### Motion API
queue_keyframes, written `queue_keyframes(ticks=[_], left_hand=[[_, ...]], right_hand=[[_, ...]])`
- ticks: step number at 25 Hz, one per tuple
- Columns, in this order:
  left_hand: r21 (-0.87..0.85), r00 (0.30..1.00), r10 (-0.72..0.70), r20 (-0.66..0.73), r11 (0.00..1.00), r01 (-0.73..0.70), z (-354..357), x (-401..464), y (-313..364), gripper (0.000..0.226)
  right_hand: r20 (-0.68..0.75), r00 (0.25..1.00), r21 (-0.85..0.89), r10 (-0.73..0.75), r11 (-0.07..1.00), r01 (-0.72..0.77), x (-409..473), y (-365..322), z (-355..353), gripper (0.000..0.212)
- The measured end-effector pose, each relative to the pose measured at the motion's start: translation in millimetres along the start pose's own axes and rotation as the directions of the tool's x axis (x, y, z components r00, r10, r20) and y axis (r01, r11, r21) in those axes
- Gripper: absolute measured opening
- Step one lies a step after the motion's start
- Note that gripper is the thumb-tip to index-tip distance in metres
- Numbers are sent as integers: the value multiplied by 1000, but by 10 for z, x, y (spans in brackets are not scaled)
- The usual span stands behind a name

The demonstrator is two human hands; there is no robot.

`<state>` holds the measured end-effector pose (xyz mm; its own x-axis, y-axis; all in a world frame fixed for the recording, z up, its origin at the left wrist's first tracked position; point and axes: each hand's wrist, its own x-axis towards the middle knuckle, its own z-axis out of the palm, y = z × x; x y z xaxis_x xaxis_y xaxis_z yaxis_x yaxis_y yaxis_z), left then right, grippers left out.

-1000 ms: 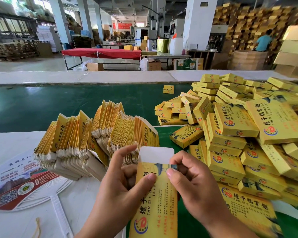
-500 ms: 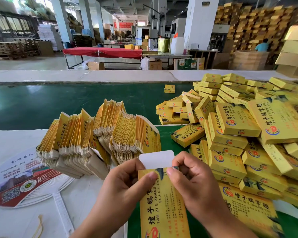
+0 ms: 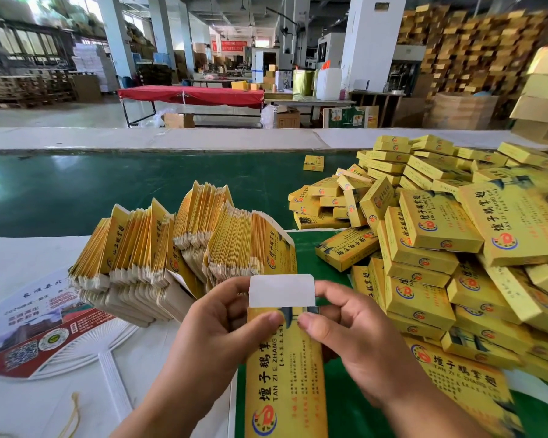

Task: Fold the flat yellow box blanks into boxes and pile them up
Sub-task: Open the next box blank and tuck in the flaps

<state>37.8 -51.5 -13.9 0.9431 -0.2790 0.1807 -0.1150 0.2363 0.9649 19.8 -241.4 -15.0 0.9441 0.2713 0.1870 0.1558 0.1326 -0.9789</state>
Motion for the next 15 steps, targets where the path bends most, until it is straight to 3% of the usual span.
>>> queue_keyframes(ticks=[2,5,9,13,15], left_hand=[[-14,1000,17,25,1000,-17,-9,3,3,27],[39,999,45,2,998,-45,-27,6,-24,21],[27,999,46,-20,999,-45,-23,5,-35,23],[70,999,14,-34,997,-12,8,-22,-3,40],[63,998,-42,-35,997,45,2,-12,-1,34]], right_hand=[[-2,1000,2,-15,1000,15,-3,-14,-1,32],[-15,999,-40,-36,999,36,2,-17,-17,29],[-36,998,-75,-57,996,54,14,20,-34,25],[-44,997,-112,-62,992,57,16,45,-23,22],[-77,994,-166,-78,984,65,12,58,-19,22]])
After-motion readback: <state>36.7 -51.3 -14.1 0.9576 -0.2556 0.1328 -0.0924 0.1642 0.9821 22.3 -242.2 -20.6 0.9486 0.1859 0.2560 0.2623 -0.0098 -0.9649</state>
